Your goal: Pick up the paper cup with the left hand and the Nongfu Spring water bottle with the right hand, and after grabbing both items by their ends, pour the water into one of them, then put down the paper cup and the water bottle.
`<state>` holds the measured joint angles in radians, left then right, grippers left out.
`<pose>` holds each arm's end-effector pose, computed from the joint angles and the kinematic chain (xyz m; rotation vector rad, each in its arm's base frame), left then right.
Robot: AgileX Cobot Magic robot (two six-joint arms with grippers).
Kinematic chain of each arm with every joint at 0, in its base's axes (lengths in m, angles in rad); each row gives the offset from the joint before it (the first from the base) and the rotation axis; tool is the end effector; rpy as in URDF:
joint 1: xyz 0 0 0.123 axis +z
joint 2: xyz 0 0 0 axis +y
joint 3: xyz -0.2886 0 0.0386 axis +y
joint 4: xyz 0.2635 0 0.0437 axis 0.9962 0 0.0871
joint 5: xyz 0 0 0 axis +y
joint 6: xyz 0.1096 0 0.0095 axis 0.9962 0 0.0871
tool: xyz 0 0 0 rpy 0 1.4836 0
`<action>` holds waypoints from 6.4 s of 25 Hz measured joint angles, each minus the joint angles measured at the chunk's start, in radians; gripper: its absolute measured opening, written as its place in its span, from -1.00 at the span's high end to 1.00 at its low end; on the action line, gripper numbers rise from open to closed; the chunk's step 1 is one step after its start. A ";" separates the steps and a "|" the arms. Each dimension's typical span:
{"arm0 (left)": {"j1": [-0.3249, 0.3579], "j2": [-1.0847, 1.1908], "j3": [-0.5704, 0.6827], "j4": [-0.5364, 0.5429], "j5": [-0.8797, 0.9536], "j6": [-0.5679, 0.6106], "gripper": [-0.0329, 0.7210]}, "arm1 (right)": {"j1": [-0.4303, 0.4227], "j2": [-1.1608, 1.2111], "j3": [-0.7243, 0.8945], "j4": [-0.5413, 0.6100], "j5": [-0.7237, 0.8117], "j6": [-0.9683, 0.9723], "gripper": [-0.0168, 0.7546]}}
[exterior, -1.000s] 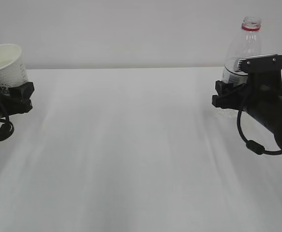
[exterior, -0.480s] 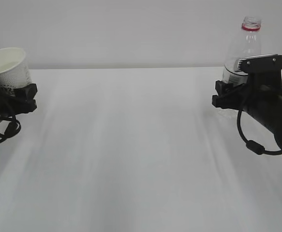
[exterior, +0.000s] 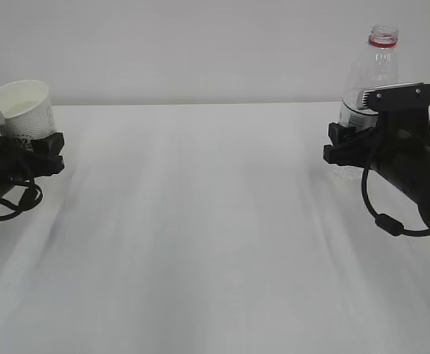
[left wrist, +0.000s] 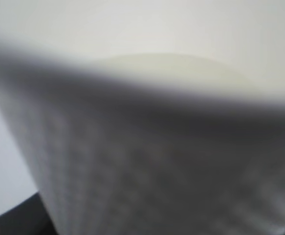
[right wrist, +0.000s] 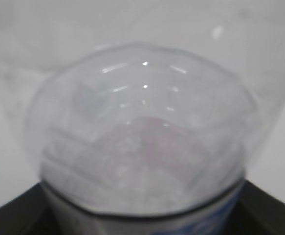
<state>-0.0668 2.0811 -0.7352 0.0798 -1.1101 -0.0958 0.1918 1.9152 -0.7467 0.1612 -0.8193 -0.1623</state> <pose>0.3831 -0.0335 0.0924 0.0586 1.7218 -0.1555 0.3779 0.0603 0.1272 -0.1413 1.8320 -0.0099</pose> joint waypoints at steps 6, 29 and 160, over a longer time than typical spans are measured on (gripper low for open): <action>0.000 0.041 -0.020 0.000 0.000 0.000 -0.34 | 0.000 0.000 0.000 0.000 0.000 0.000 -0.39; 0.000 0.160 -0.054 -0.002 0.000 0.000 -0.34 | 0.000 0.000 0.000 0.000 0.000 0.000 -0.39; -0.038 -0.310 0.316 0.145 -0.038 -0.044 -0.75 | 0.000 0.168 -0.009 -0.002 -0.225 0.041 -0.68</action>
<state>-0.1044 1.7708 -0.4190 0.2249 -1.1478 -0.1398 0.1918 2.0830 -0.7554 0.1594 -1.0439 -0.1213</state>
